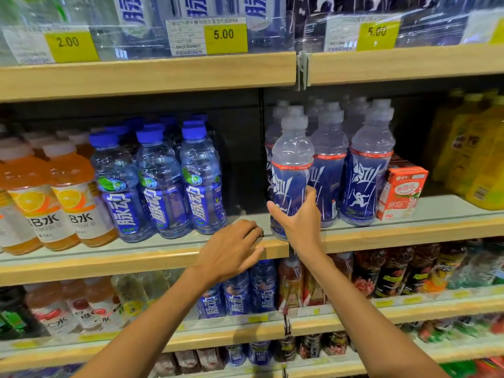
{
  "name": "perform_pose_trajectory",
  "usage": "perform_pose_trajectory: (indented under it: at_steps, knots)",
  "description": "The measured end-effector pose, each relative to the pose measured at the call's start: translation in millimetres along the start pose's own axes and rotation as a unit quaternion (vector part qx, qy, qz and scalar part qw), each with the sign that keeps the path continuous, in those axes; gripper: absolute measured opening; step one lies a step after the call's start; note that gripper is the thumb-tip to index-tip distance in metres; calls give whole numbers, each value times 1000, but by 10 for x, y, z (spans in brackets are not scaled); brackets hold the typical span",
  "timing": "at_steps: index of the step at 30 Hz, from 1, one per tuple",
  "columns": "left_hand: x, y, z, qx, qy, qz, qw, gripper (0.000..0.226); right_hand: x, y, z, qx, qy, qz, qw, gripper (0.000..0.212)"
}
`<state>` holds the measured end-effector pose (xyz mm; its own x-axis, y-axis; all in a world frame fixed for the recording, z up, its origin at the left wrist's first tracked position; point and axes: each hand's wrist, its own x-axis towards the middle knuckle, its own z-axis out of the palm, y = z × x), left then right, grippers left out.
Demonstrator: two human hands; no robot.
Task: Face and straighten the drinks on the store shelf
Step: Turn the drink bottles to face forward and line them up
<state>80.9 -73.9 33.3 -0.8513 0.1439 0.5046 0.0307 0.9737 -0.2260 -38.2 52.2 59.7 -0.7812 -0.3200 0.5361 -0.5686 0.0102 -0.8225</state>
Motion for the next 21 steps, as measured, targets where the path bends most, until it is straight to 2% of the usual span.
perform_pose_trajectory:
  at_steps: [5,9,13,21]
  knots:
    - [-20,-6,24,4,13,2,1000,41,-112,40,17,-27,-6,-27,999,73]
    - [-22,2,0,-5,1,-3,1000,40,-335,95,-28,-102,59,-75,990,60]
    - [-17,16,-29,-11,-5,-10,1000,41,-294,70,10,-147,49,-53,987,57]
    - [-29,45,-67,-11,-4,-21,1000,43,-236,30,162,-219,61,-13,974,67]
